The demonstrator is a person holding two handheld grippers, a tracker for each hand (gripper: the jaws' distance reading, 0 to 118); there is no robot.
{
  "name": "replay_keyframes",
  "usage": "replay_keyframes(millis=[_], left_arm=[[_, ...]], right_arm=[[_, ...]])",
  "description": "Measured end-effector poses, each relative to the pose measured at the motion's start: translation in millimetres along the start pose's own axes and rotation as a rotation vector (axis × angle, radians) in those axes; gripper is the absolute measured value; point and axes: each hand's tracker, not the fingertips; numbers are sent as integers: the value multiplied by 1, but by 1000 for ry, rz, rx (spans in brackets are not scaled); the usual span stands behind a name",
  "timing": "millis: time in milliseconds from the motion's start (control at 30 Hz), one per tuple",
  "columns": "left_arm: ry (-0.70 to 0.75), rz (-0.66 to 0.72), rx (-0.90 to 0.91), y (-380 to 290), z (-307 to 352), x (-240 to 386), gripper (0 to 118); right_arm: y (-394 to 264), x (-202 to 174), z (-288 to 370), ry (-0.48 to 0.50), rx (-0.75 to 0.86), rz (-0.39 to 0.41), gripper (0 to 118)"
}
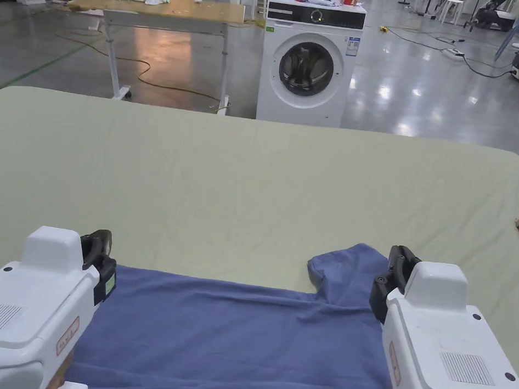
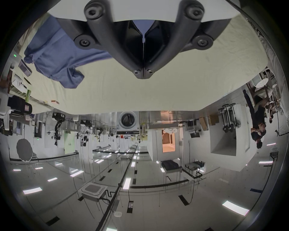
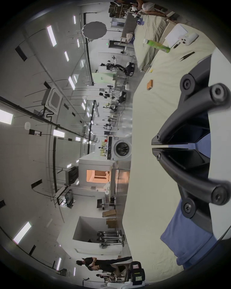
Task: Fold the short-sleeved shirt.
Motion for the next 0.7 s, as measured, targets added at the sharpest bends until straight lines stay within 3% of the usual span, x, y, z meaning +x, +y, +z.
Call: replay_keyframes(millis=[133, 567, 600, 700], left_arm=[[21, -43, -25, 4, -22, -3, 0], [-58, 39, -586, -20, -193, -84, 1], [-71, 47, -625, -23, -205, -89, 7], [-79, 82, -712, -34, -234, -101, 47]], right_arm=[[0, -7, -12, 18, -2, -2, 2], [-27, 3, -46, 25, -133, 15, 2], [-29, 6, -48, 22, -145, 14, 2], [-35, 12, -50, 6, -171, 19, 2]])
